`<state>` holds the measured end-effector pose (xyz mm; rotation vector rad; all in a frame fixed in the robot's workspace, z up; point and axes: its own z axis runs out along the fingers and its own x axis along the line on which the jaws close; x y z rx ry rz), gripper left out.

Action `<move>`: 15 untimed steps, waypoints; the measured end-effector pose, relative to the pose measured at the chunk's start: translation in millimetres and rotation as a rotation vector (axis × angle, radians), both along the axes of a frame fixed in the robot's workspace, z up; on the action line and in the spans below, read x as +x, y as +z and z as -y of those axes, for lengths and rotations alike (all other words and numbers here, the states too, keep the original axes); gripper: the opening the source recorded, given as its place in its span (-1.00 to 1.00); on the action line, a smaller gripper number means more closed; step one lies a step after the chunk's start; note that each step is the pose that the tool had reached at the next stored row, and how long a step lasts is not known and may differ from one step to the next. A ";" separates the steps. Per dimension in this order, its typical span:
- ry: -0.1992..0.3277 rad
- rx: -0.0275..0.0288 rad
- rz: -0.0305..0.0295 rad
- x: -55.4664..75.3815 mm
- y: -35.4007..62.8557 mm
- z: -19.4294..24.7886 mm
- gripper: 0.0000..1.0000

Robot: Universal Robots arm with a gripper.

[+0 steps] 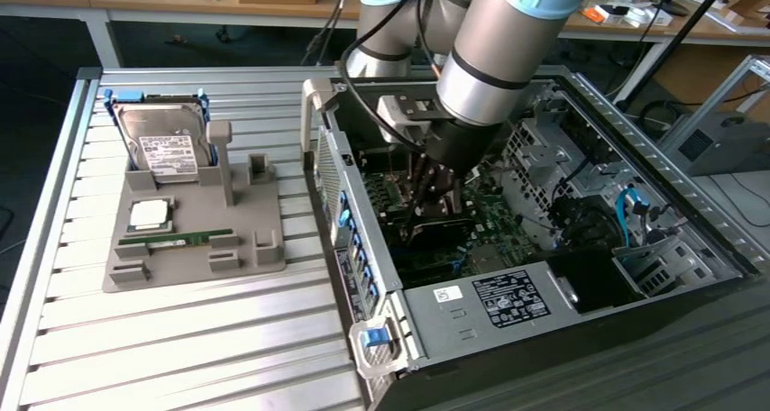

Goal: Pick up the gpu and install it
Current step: 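Press down on the gpu until it lock into place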

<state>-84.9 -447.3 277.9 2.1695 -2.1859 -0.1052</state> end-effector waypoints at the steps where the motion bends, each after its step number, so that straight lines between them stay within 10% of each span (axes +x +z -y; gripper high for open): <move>1: 0.000 -0.0001 0.0000 -1.9 -0.4 0.0 -0.79; 15: 0.000 -0.0001 -0.0001 -12.8 -3.5 0.0 -0.79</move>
